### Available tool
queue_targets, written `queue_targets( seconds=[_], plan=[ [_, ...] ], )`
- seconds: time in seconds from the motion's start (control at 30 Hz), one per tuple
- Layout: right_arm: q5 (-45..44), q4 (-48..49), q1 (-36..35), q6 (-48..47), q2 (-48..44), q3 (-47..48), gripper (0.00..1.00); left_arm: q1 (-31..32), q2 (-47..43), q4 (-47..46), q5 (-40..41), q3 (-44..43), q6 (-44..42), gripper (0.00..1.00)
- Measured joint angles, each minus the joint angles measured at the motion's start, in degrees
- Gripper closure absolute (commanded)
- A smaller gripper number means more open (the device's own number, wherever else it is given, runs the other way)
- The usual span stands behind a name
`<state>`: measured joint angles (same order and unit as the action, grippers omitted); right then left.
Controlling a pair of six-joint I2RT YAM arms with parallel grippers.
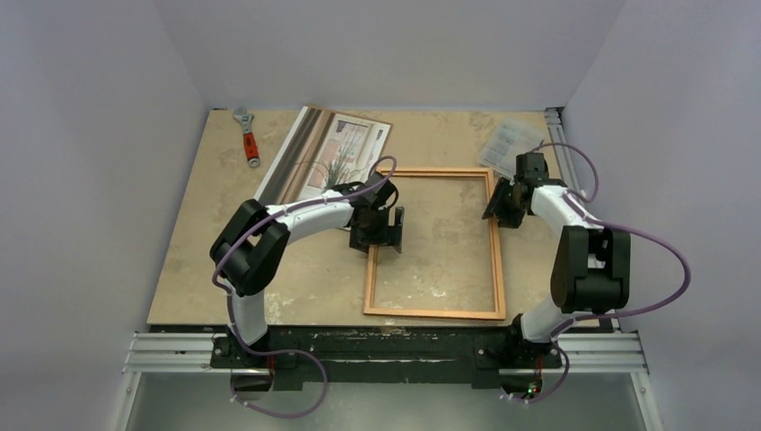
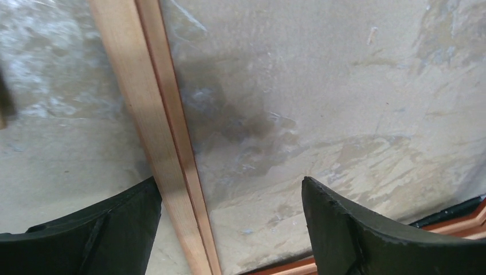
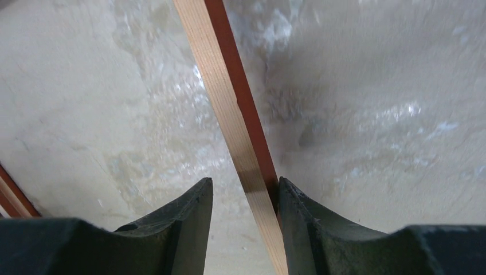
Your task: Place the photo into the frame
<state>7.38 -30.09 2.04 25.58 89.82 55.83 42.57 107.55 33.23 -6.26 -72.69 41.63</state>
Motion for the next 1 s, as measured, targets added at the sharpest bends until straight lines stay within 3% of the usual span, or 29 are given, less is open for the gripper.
queue_targets(
  seconds=[0.23, 0.53, 1.0],
  plan=[
    [-1.9, 1.1, 0.2, -1.7, 5.0, 4.2, 0.53, 1.3, 0.9, 0.4, -2.3, -1.1, 1.7, 0.15],
    [-5.0, -0.7, 0.1, -1.7, 5.2, 4.2, 0.32, 1.7, 1.5, -0.7, -4.9, -1.5, 4.1, 0.13],
    [-8.4, -3.7, -0.6, -1.2, 0.9, 4.3, 0.30, 2.5, 1.7, -1.4, -5.0, -1.8, 5.8, 0.06]
  ],
)
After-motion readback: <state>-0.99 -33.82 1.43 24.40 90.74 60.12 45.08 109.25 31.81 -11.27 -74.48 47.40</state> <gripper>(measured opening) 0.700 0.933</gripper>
